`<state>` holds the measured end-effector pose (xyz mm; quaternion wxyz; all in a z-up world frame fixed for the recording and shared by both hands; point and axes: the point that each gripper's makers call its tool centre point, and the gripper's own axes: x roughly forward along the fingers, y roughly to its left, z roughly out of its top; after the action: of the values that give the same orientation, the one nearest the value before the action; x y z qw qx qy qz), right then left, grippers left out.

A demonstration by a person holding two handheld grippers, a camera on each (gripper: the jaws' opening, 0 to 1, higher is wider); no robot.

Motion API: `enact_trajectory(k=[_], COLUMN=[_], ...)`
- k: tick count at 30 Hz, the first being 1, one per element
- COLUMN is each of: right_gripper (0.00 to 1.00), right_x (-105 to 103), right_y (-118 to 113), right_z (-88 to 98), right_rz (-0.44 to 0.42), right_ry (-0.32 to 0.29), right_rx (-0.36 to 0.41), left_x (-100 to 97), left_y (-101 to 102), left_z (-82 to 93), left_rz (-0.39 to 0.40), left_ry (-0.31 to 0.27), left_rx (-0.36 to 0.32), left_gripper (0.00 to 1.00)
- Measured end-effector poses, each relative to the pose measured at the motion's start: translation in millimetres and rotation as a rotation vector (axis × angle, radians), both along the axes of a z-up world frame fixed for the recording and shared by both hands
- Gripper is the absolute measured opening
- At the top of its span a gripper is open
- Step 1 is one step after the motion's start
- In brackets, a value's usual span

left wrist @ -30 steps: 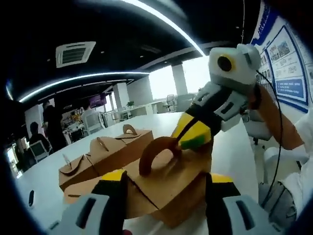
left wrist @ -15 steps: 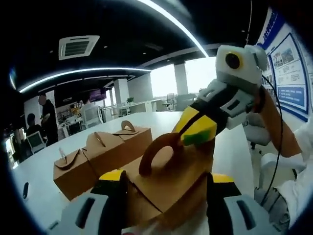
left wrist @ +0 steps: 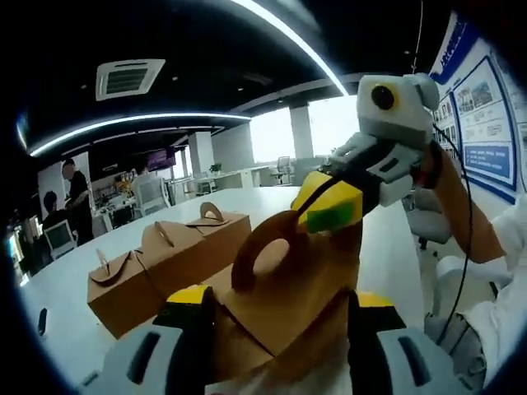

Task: Pick up one paper box from the group, open the paper box, and remove the item inside

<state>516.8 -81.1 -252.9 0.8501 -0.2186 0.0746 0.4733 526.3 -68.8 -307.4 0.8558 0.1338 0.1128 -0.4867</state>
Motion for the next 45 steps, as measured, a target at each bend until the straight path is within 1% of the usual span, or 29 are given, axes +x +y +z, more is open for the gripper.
enact_trajectory(k=[5,7,8,11,13,14,19,20,22,24,25,26,28,30,32,33,35,36,37,38,41,42,43,44,45], right_gripper=[0.02,0.02,0.02,0.02,0.02,0.02,0.03,0.03,0.03,0.03,0.03,0.03,0.03,0.03,0.03,0.03,0.03,0.03,0.03,0.03,0.03,0.03,0.03,0.03,0.03], right_x=[0,-1,-2,-12,-16,-19,-21,-21,-19,-17,-15,-12,-8,-8,-8,-9,-10,-10,-10,-10,-10,-9,-9,-9,-9], right_y=[-2,-1,-1,3,3,2,-2,-4,-6,-10,-12,-14,-17,-18,-17,-16,-16,-16,-16,-16,-16,-16,-16,-16,-15], right_z=[3.6,2.8,2.7,-3.5,-5.5,-7.4,-11.3,-13.1,-14.2,-14.9,-14.7,-13.1,-11.1,-10.4,-11.4,-11.6,-11.2,-11.1,-10.9,-10.9,-11.7,-12.3,-12.4,-12.3,-11.9], right_rz=[-0.009,-0.004,-0.002,0.05,0.058,0.077,0.084,0.08,0.071,0.06,0.053,0.044,0.029,0.032,0.041,0.046,0.05,0.051,0.05,0.049,0.047,0.045,0.044,0.042,0.043], right_ry=[0.016,0.013,0.011,-0.017,-0.019,-0.028,-0.024,-0.024,-0.018,-0.014,-0.012,-0.016,-0.006,0.0,0.002,0.001,-0.003,-0.005,-0.006,-0.008,-0.004,-0.006,-0.007,-0.007,-0.01], right_rx=[0.038,0.035,0.033,-0.032,-0.041,-0.056,-0.061,-0.067,-0.067,-0.059,-0.052,-0.035,-0.004,0.023,0.033,0.035,0.039,0.038,0.04,0.039,0.042,0.04,0.041,0.046,0.052], left_x=[-3.1,-3.1,-2.9,-2.9,-4.2,-4.7,-7.2,-7.8,-10.9,-14.5,-16.2,-18.4,-23.5,-24.6,-24.9,-24.8,-25.3,-24.3,-23.9,-24.5,-26.5,-23.7,-21.5,-21.4,-22.5], left_y=[0,0,0,-1,-2,-3,-7,-8,-9,-8,-6,-4,-2,3,7,8,9,10,12,13,13,15,16,17,16], left_z=[-2.4,-2.4,-2.4,-2.3,-2.7,-2.8,-3.1,-3.4,-4.9,-4.1,-2.6,-0.7,4.0,6.5,6.4,7.8,11.2,12.3,12.8,12.4,12.0,12.4,12.0,12.1,13.0], left_rz=[-0.01,-0.009,-0.009,-0.007,-0.011,-0.012,-0.02,-0.023,-0.042,-0.054,-0.061,-0.069,-0.083,-0.089,-0.093,-0.097,-0.101,-0.1,-0.101,-0.103,-0.118,-0.11,-0.095,-0.094,-0.098], left_ry=[-0.02,-0.019,-0.017,-0.012,-0.011,-0.011,-0.017,-0.022,-0.045,-0.043,-0.031,-0.011,0.04,0.06,0.077,0.098,0.15,0.157,0.17,0.193,0.268,0.281,0.307,0.341,0.374], left_rx=[0.029,0.03,0.029,0.03,0.034,0.035,0.04,0.047,0.086,0.1,0.098,0.086,0.045,0.034,0.04,0.028,-0.016,-0.024,-0.033,-0.046,-0.095,-0.112,-0.127,-0.147,-0.171], left_gripper=[0.66,0.66,0.65,0.66,0.66,0.66,0.67,0.67,0.67,0.67,0.65,0.62,0.55,0.52,0.48,0.46,0.42,0.39,0.34,0.31,0.27,0.24,0.19,0.16,0.16])
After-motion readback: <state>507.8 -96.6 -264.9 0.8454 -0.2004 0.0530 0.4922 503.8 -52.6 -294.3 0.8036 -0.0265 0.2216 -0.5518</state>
